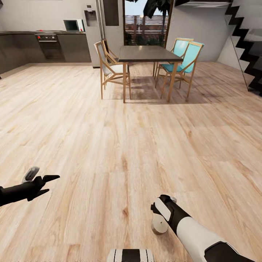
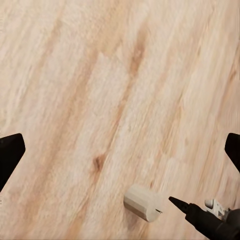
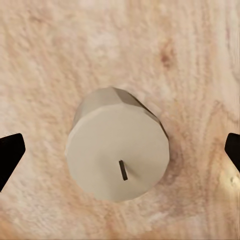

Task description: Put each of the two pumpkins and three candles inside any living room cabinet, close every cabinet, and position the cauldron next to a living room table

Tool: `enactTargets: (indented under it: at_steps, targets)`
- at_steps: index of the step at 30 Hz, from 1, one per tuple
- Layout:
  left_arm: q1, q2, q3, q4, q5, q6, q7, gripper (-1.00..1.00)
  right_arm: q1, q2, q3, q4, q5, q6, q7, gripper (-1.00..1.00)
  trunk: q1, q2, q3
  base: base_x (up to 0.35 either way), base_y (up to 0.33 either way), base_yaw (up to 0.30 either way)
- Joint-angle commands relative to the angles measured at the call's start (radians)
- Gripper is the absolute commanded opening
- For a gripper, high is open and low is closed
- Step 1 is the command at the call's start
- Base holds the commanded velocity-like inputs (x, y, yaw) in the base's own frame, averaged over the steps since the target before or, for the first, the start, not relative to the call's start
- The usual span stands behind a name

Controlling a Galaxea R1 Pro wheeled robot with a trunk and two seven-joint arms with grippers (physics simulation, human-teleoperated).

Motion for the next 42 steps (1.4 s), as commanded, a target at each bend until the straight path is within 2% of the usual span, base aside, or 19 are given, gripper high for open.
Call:
enactTargets:
  at_steps: [1,29,32,35,42]
  targets:
    - [0.000,0.000,0.000,0.000,0.001,0.000,0.000,1.00,0.000,0.000,0.000,0.000,0.000,0.000,0.000,1.00,0.000,0.000,-0.004,0.000,0.000,0.000]
    - [0.000,0.000,0.002,-0.001,0.007,0.000,0.000,1.00,0.001,-0.002,0.002,0.000,0.003,-0.017,0.002,1.00,0.013,-0.007,-0.112,0.000,0.000,0.000]
    - [0.000,0.000,0.002,-0.001,0.007,0.000,0.000,1.00,0.001,-0.001,0.002,0.000,0.004,-0.048,0.031,1.00,0.013,-0.007,-0.112,0.000,0.000,0.000]
    - [0.000,0.000,0.002,-0.001,0.007,0.000,0.000,1.00,0.001,-0.002,0.004,0.000,0.005,-0.060,0.097,1.00,0.013,-0.007,-0.112,0.000,0.000,0.000]
    - [0.000,0.000,0.002,-0.001,0.007,0.000,0.000,1.00,0.001,-0.003,0.006,0.000,0.005,-0.064,0.135,1.00,0.013,-0.007,-0.112,0.000,0.000,0.000]
